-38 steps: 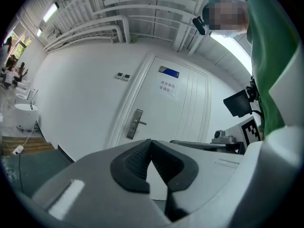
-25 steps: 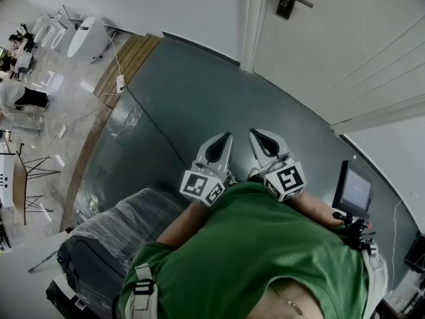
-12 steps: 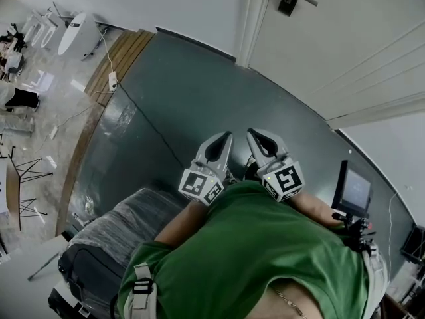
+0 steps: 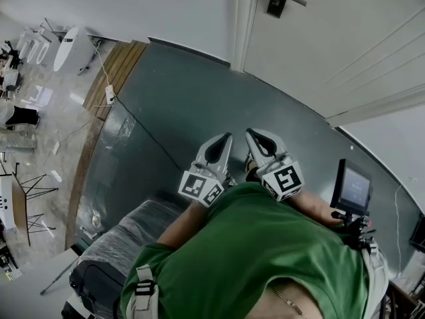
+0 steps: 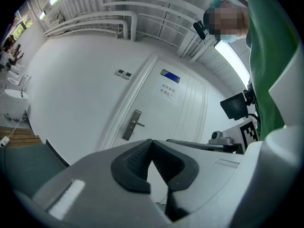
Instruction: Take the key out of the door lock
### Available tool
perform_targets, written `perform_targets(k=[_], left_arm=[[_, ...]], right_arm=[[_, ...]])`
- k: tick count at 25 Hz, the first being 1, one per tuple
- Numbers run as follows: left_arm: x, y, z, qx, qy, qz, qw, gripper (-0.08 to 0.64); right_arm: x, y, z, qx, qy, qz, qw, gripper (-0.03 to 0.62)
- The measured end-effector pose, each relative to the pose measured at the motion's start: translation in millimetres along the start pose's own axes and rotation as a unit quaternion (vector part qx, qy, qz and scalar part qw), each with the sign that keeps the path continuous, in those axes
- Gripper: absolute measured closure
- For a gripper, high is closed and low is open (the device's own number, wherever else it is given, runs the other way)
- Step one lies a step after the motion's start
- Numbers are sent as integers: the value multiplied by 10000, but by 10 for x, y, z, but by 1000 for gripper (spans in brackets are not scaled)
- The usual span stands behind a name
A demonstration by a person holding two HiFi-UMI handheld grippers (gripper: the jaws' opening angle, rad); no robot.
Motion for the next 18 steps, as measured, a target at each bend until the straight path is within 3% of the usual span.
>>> perform_targets(k=[11, 18], left_arm=[[-44, -64, -187, 202, 344, -101, 9992, 560], [-449, -253, -1169, 307, 470, -286, 9980, 560]], right_arm=[[-120, -52, -10, -162, 279, -65, 9995, 595], [-1086, -346, 195, -298, 483, -129, 9983, 595]])
Point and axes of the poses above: the fingertips, and each gripper's own axes: z backward along the fingers, x to its left, y out of its underside, the point moved 5 cm from there along z, backward along the fingers, and after that the axes turned 15 degrees about -y, right-handed, at the moved point
